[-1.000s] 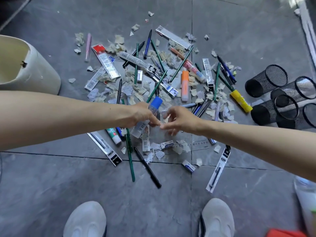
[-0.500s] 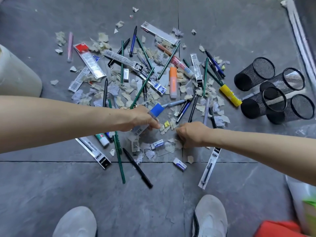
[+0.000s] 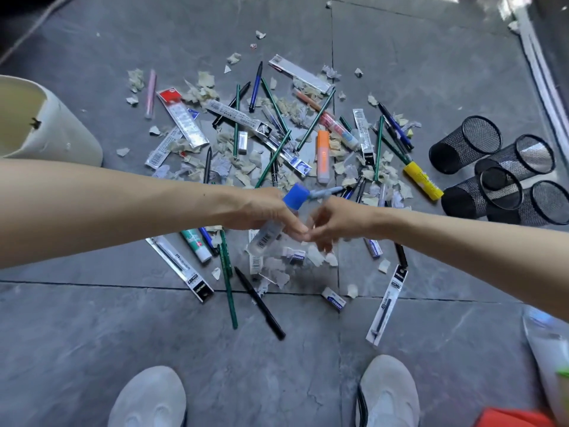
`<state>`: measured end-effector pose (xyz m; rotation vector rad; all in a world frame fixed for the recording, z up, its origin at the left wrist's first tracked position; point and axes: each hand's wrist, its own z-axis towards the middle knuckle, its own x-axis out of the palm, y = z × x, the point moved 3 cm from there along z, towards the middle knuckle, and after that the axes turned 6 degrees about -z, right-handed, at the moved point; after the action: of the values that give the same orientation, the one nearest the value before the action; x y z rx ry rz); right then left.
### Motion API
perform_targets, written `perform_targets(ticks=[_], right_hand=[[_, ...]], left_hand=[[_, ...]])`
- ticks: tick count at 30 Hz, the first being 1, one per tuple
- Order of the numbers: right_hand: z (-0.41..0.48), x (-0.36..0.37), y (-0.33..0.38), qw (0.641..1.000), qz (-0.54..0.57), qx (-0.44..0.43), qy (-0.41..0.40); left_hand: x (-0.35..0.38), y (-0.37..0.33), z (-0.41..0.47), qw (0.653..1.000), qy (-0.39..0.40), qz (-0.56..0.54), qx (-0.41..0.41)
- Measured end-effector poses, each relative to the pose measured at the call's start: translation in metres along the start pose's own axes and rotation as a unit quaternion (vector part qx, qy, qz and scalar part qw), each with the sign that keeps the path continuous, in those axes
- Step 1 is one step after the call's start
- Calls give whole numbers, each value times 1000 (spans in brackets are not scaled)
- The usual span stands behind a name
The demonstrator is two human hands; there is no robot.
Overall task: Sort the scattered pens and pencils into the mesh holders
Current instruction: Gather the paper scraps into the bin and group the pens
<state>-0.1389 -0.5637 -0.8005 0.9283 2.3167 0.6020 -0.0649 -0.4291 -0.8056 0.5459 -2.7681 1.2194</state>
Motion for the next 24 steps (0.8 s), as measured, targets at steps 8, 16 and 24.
perform_targets(ticks=[8, 16, 24], right_hand=[[25, 29, 30, 919, 391, 55, -11], [51, 53, 8, 908, -413, 46, -56], [50, 46, 40, 938, -290, -67, -176]], left_hand=[[-53, 31, -55, 995, -89, -2, -55], [-78, 129, -123, 887, -415, -186, -81], [-74, 184, -141, 780, -562, -234, -143]])
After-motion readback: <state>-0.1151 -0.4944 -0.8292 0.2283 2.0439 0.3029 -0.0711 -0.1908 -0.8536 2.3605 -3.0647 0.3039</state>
